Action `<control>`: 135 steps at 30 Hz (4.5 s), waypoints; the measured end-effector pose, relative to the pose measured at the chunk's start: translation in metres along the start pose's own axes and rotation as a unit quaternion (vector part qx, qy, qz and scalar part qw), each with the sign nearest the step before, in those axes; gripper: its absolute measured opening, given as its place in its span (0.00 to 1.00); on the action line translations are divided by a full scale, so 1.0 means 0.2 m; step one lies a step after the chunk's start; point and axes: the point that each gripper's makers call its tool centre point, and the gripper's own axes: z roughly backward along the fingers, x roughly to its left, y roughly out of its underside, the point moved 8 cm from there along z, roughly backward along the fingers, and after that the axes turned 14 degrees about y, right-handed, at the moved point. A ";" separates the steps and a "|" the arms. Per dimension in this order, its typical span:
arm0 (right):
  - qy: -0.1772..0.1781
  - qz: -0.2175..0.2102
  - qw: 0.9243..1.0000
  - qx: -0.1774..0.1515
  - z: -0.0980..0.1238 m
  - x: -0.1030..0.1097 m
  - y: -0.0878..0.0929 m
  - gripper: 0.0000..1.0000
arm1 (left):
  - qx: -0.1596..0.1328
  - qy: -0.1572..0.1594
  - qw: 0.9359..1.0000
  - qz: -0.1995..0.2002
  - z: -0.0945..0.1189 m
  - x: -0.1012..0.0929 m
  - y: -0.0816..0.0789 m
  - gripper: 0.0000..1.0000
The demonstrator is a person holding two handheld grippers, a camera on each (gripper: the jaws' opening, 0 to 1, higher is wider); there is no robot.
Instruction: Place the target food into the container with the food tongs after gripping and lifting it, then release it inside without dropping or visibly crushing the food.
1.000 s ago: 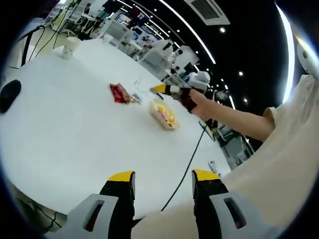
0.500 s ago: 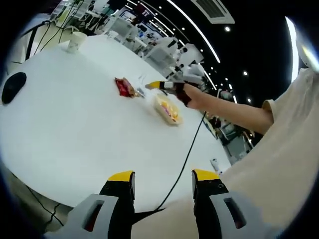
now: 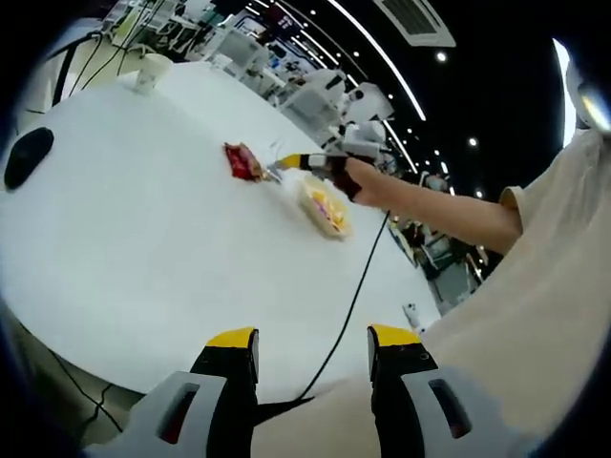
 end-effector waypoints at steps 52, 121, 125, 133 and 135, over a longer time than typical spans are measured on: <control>0.023 0.110 0.993 0.025 -0.18 0.10 0.04 0.23 | -0.004 -0.006 1.000 0.023 -0.01 0.03 0.00 0.45; -0.007 0.063 0.997 -0.048 0.25 0.07 -0.09 0.20 | -0.013 0.010 0.999 -0.051 -0.01 -0.08 -0.09 0.44; -0.008 0.058 0.997 -0.052 0.29 0.07 -0.08 0.20 | -0.009 0.013 0.998 -0.060 -0.01 -0.09 -0.10 0.44; -0.011 0.058 0.997 -0.059 0.35 0.06 -0.08 0.20 | -0.009 0.014 0.997 -0.069 0.00 -0.11 -0.09 0.44; -0.010 0.057 0.996 -0.063 0.35 0.05 -0.09 0.20 | -0.010 0.015 0.997 -0.070 -0.01 -0.12 -0.09 0.44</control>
